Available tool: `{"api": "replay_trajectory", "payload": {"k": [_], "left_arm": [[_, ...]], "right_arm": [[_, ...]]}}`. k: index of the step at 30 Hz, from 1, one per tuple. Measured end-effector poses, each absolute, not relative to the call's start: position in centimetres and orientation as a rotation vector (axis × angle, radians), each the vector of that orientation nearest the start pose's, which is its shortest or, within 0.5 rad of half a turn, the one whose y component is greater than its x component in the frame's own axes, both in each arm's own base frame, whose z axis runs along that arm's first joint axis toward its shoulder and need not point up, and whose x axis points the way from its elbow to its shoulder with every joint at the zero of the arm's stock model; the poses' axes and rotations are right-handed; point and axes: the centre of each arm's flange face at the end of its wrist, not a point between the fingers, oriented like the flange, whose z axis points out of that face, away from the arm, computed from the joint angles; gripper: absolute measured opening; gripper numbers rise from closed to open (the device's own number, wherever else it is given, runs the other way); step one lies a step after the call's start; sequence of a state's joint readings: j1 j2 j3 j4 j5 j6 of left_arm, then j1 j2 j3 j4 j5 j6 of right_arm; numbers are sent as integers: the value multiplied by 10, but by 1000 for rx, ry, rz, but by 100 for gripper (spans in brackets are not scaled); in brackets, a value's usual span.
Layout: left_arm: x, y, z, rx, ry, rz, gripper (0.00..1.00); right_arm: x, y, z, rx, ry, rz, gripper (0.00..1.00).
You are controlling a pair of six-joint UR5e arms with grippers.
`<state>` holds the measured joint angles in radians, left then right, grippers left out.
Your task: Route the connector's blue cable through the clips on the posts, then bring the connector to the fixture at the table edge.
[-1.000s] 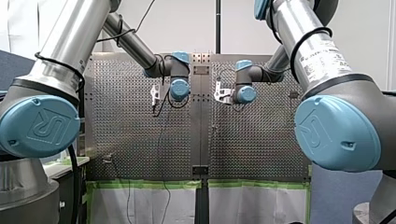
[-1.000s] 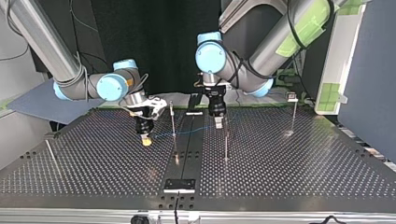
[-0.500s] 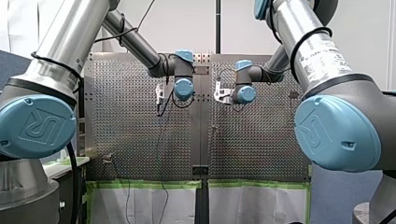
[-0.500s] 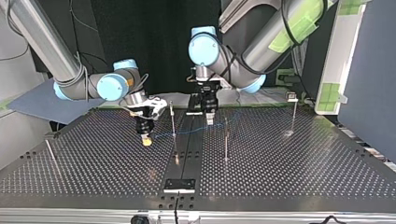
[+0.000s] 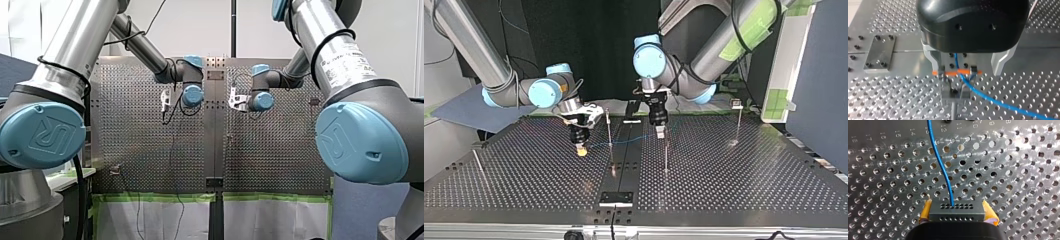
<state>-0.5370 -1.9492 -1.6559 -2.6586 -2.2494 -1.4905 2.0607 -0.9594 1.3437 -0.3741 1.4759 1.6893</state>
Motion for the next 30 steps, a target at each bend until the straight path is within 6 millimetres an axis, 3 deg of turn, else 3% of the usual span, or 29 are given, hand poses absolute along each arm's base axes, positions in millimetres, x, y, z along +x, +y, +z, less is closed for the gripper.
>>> {"api": "replay_trajectory", "payload": {"k": [30], "left_arm": [[481,-367,280,-23,1553,156,100]], "right_arm": [[461,-553,262,1615,-990,1699,0]]}}
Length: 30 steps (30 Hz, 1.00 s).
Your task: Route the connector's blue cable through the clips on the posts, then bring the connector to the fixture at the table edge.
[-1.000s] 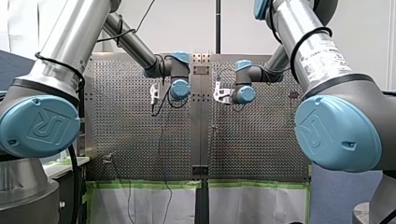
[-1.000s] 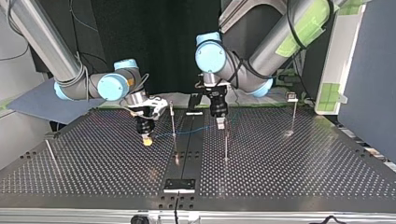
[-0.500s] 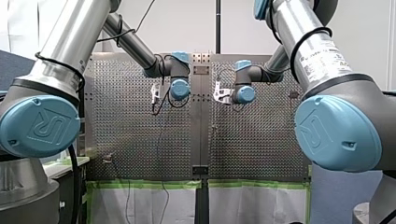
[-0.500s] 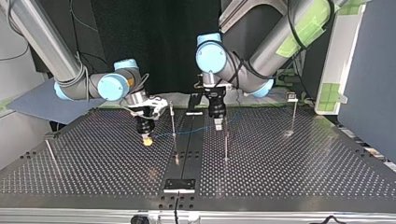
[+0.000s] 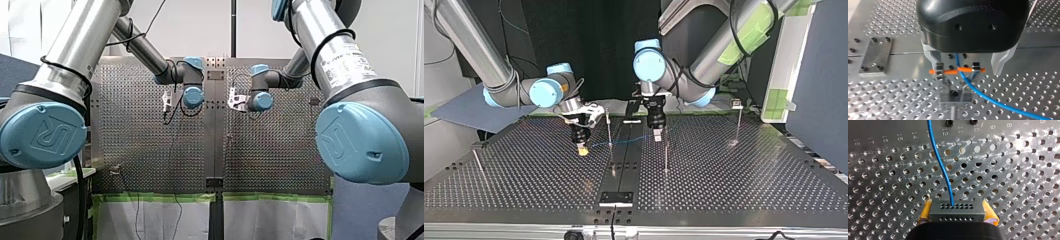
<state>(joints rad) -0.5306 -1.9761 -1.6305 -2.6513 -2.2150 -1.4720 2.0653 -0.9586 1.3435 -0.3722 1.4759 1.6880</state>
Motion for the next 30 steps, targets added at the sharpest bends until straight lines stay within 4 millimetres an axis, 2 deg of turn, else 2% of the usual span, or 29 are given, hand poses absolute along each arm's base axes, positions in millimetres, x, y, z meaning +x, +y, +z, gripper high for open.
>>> {"api": "replay_trajectory", "payload": {"k": [8,25,26,27,28,29,30], "left_arm": [[494,-377,274,-41,1545,162,100],[497,-379,279,-66,1523,164,100],[497,-379,279,-68,1521,163,82],[497,-379,279,-69,1520,163,82],[497,-379,279,-70,1519,162,57],[497,-379,280,-72,1518,162,39],[497,-379,280,-76,1516,163,39]], "right_arm": [[461,-554,262,1612,-988,1702,0],[461,-553,262,1616,-987,1700,0],[461,-553,262,1616,-987,1700,0],[462,-553,262,1616,-987,1700,0],[462,-553,261,1616,-987,1700,0],[462,-553,261,1616,-987,1700,0],[462,-553,261,1616,-987,1700,0]]}}
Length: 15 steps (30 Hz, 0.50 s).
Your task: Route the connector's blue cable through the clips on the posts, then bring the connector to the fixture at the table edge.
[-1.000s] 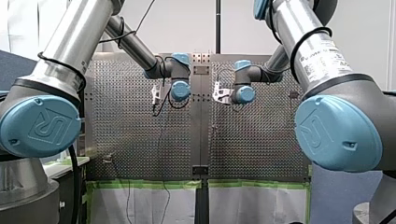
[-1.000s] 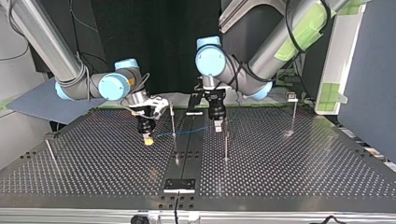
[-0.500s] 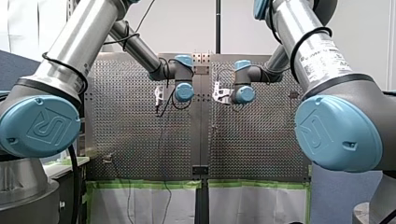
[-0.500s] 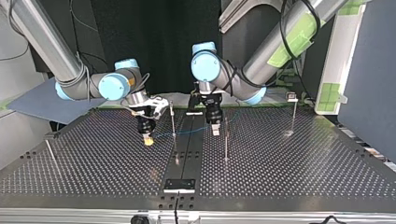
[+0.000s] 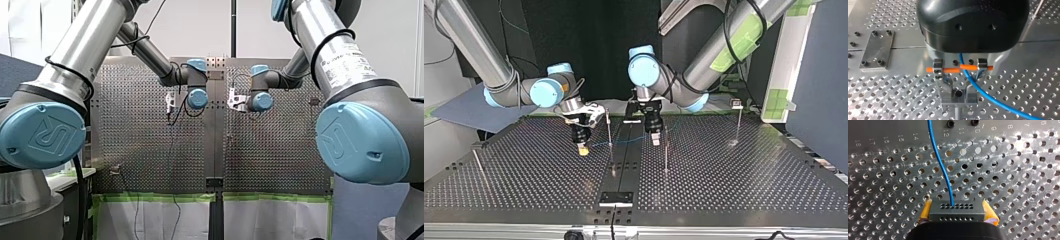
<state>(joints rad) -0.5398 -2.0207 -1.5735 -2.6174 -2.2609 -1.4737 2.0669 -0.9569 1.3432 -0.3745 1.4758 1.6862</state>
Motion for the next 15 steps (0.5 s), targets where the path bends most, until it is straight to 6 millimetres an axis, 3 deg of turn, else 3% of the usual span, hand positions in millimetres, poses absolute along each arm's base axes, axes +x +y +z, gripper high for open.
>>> {"api": "replay_trajectory", "payload": {"k": [1,2,15], "left_arm": [[497,-379,280,-79,1514,163,14],[497,-379,280,-82,1512,163,0],[499,-382,282,-73,1496,141,0]], "right_arm": [[462,-553,261,1616,-987,1700,0],[462,-553,261,1616,-986,1700,0],[462,-553,261,1617,-988,1699,0]]}}
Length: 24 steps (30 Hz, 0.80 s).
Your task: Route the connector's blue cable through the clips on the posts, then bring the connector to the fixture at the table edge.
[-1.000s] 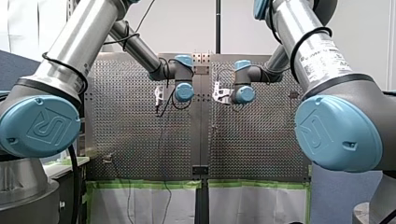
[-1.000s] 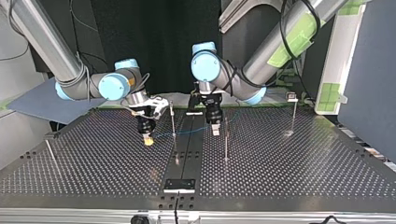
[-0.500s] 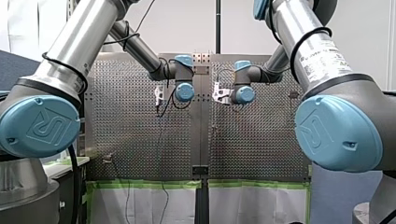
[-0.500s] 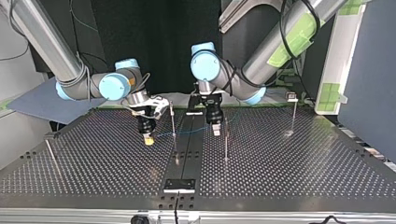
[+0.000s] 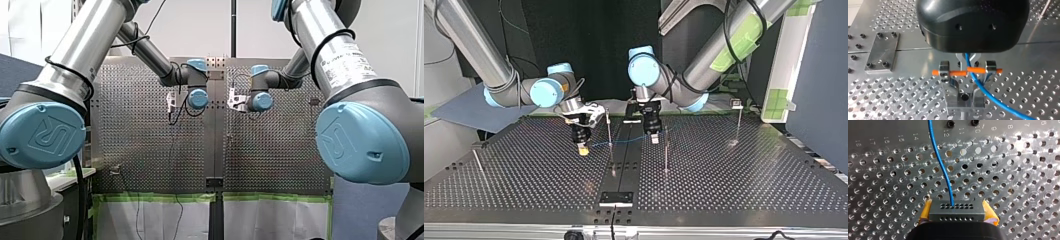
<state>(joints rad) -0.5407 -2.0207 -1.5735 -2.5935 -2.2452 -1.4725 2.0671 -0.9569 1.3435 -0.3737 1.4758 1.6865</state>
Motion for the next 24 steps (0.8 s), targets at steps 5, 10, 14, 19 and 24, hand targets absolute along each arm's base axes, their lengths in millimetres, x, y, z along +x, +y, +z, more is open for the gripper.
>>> {"api": "replay_trajectory", "payload": {"k": [5,10,14,19,24], "left_arm": [[498,-384,282,-67,1497,136,0],[494,-388,281,-58,1504,130,0],[490,-390,279,-50,1510,130,0],[486,-389,271,-40,1517,132,0],[481,-388,263,-30,1523,129,0]], "right_arm": [[462,-553,261,1619,-989,1698,0],[461,-552,260,1622,-990,1696,0],[460,-551,259,1634,-1000,1685,0],[457,-547,253,1670,-1019,1643,0],[453,-543,247,1688,-1045,1598,0]]}}
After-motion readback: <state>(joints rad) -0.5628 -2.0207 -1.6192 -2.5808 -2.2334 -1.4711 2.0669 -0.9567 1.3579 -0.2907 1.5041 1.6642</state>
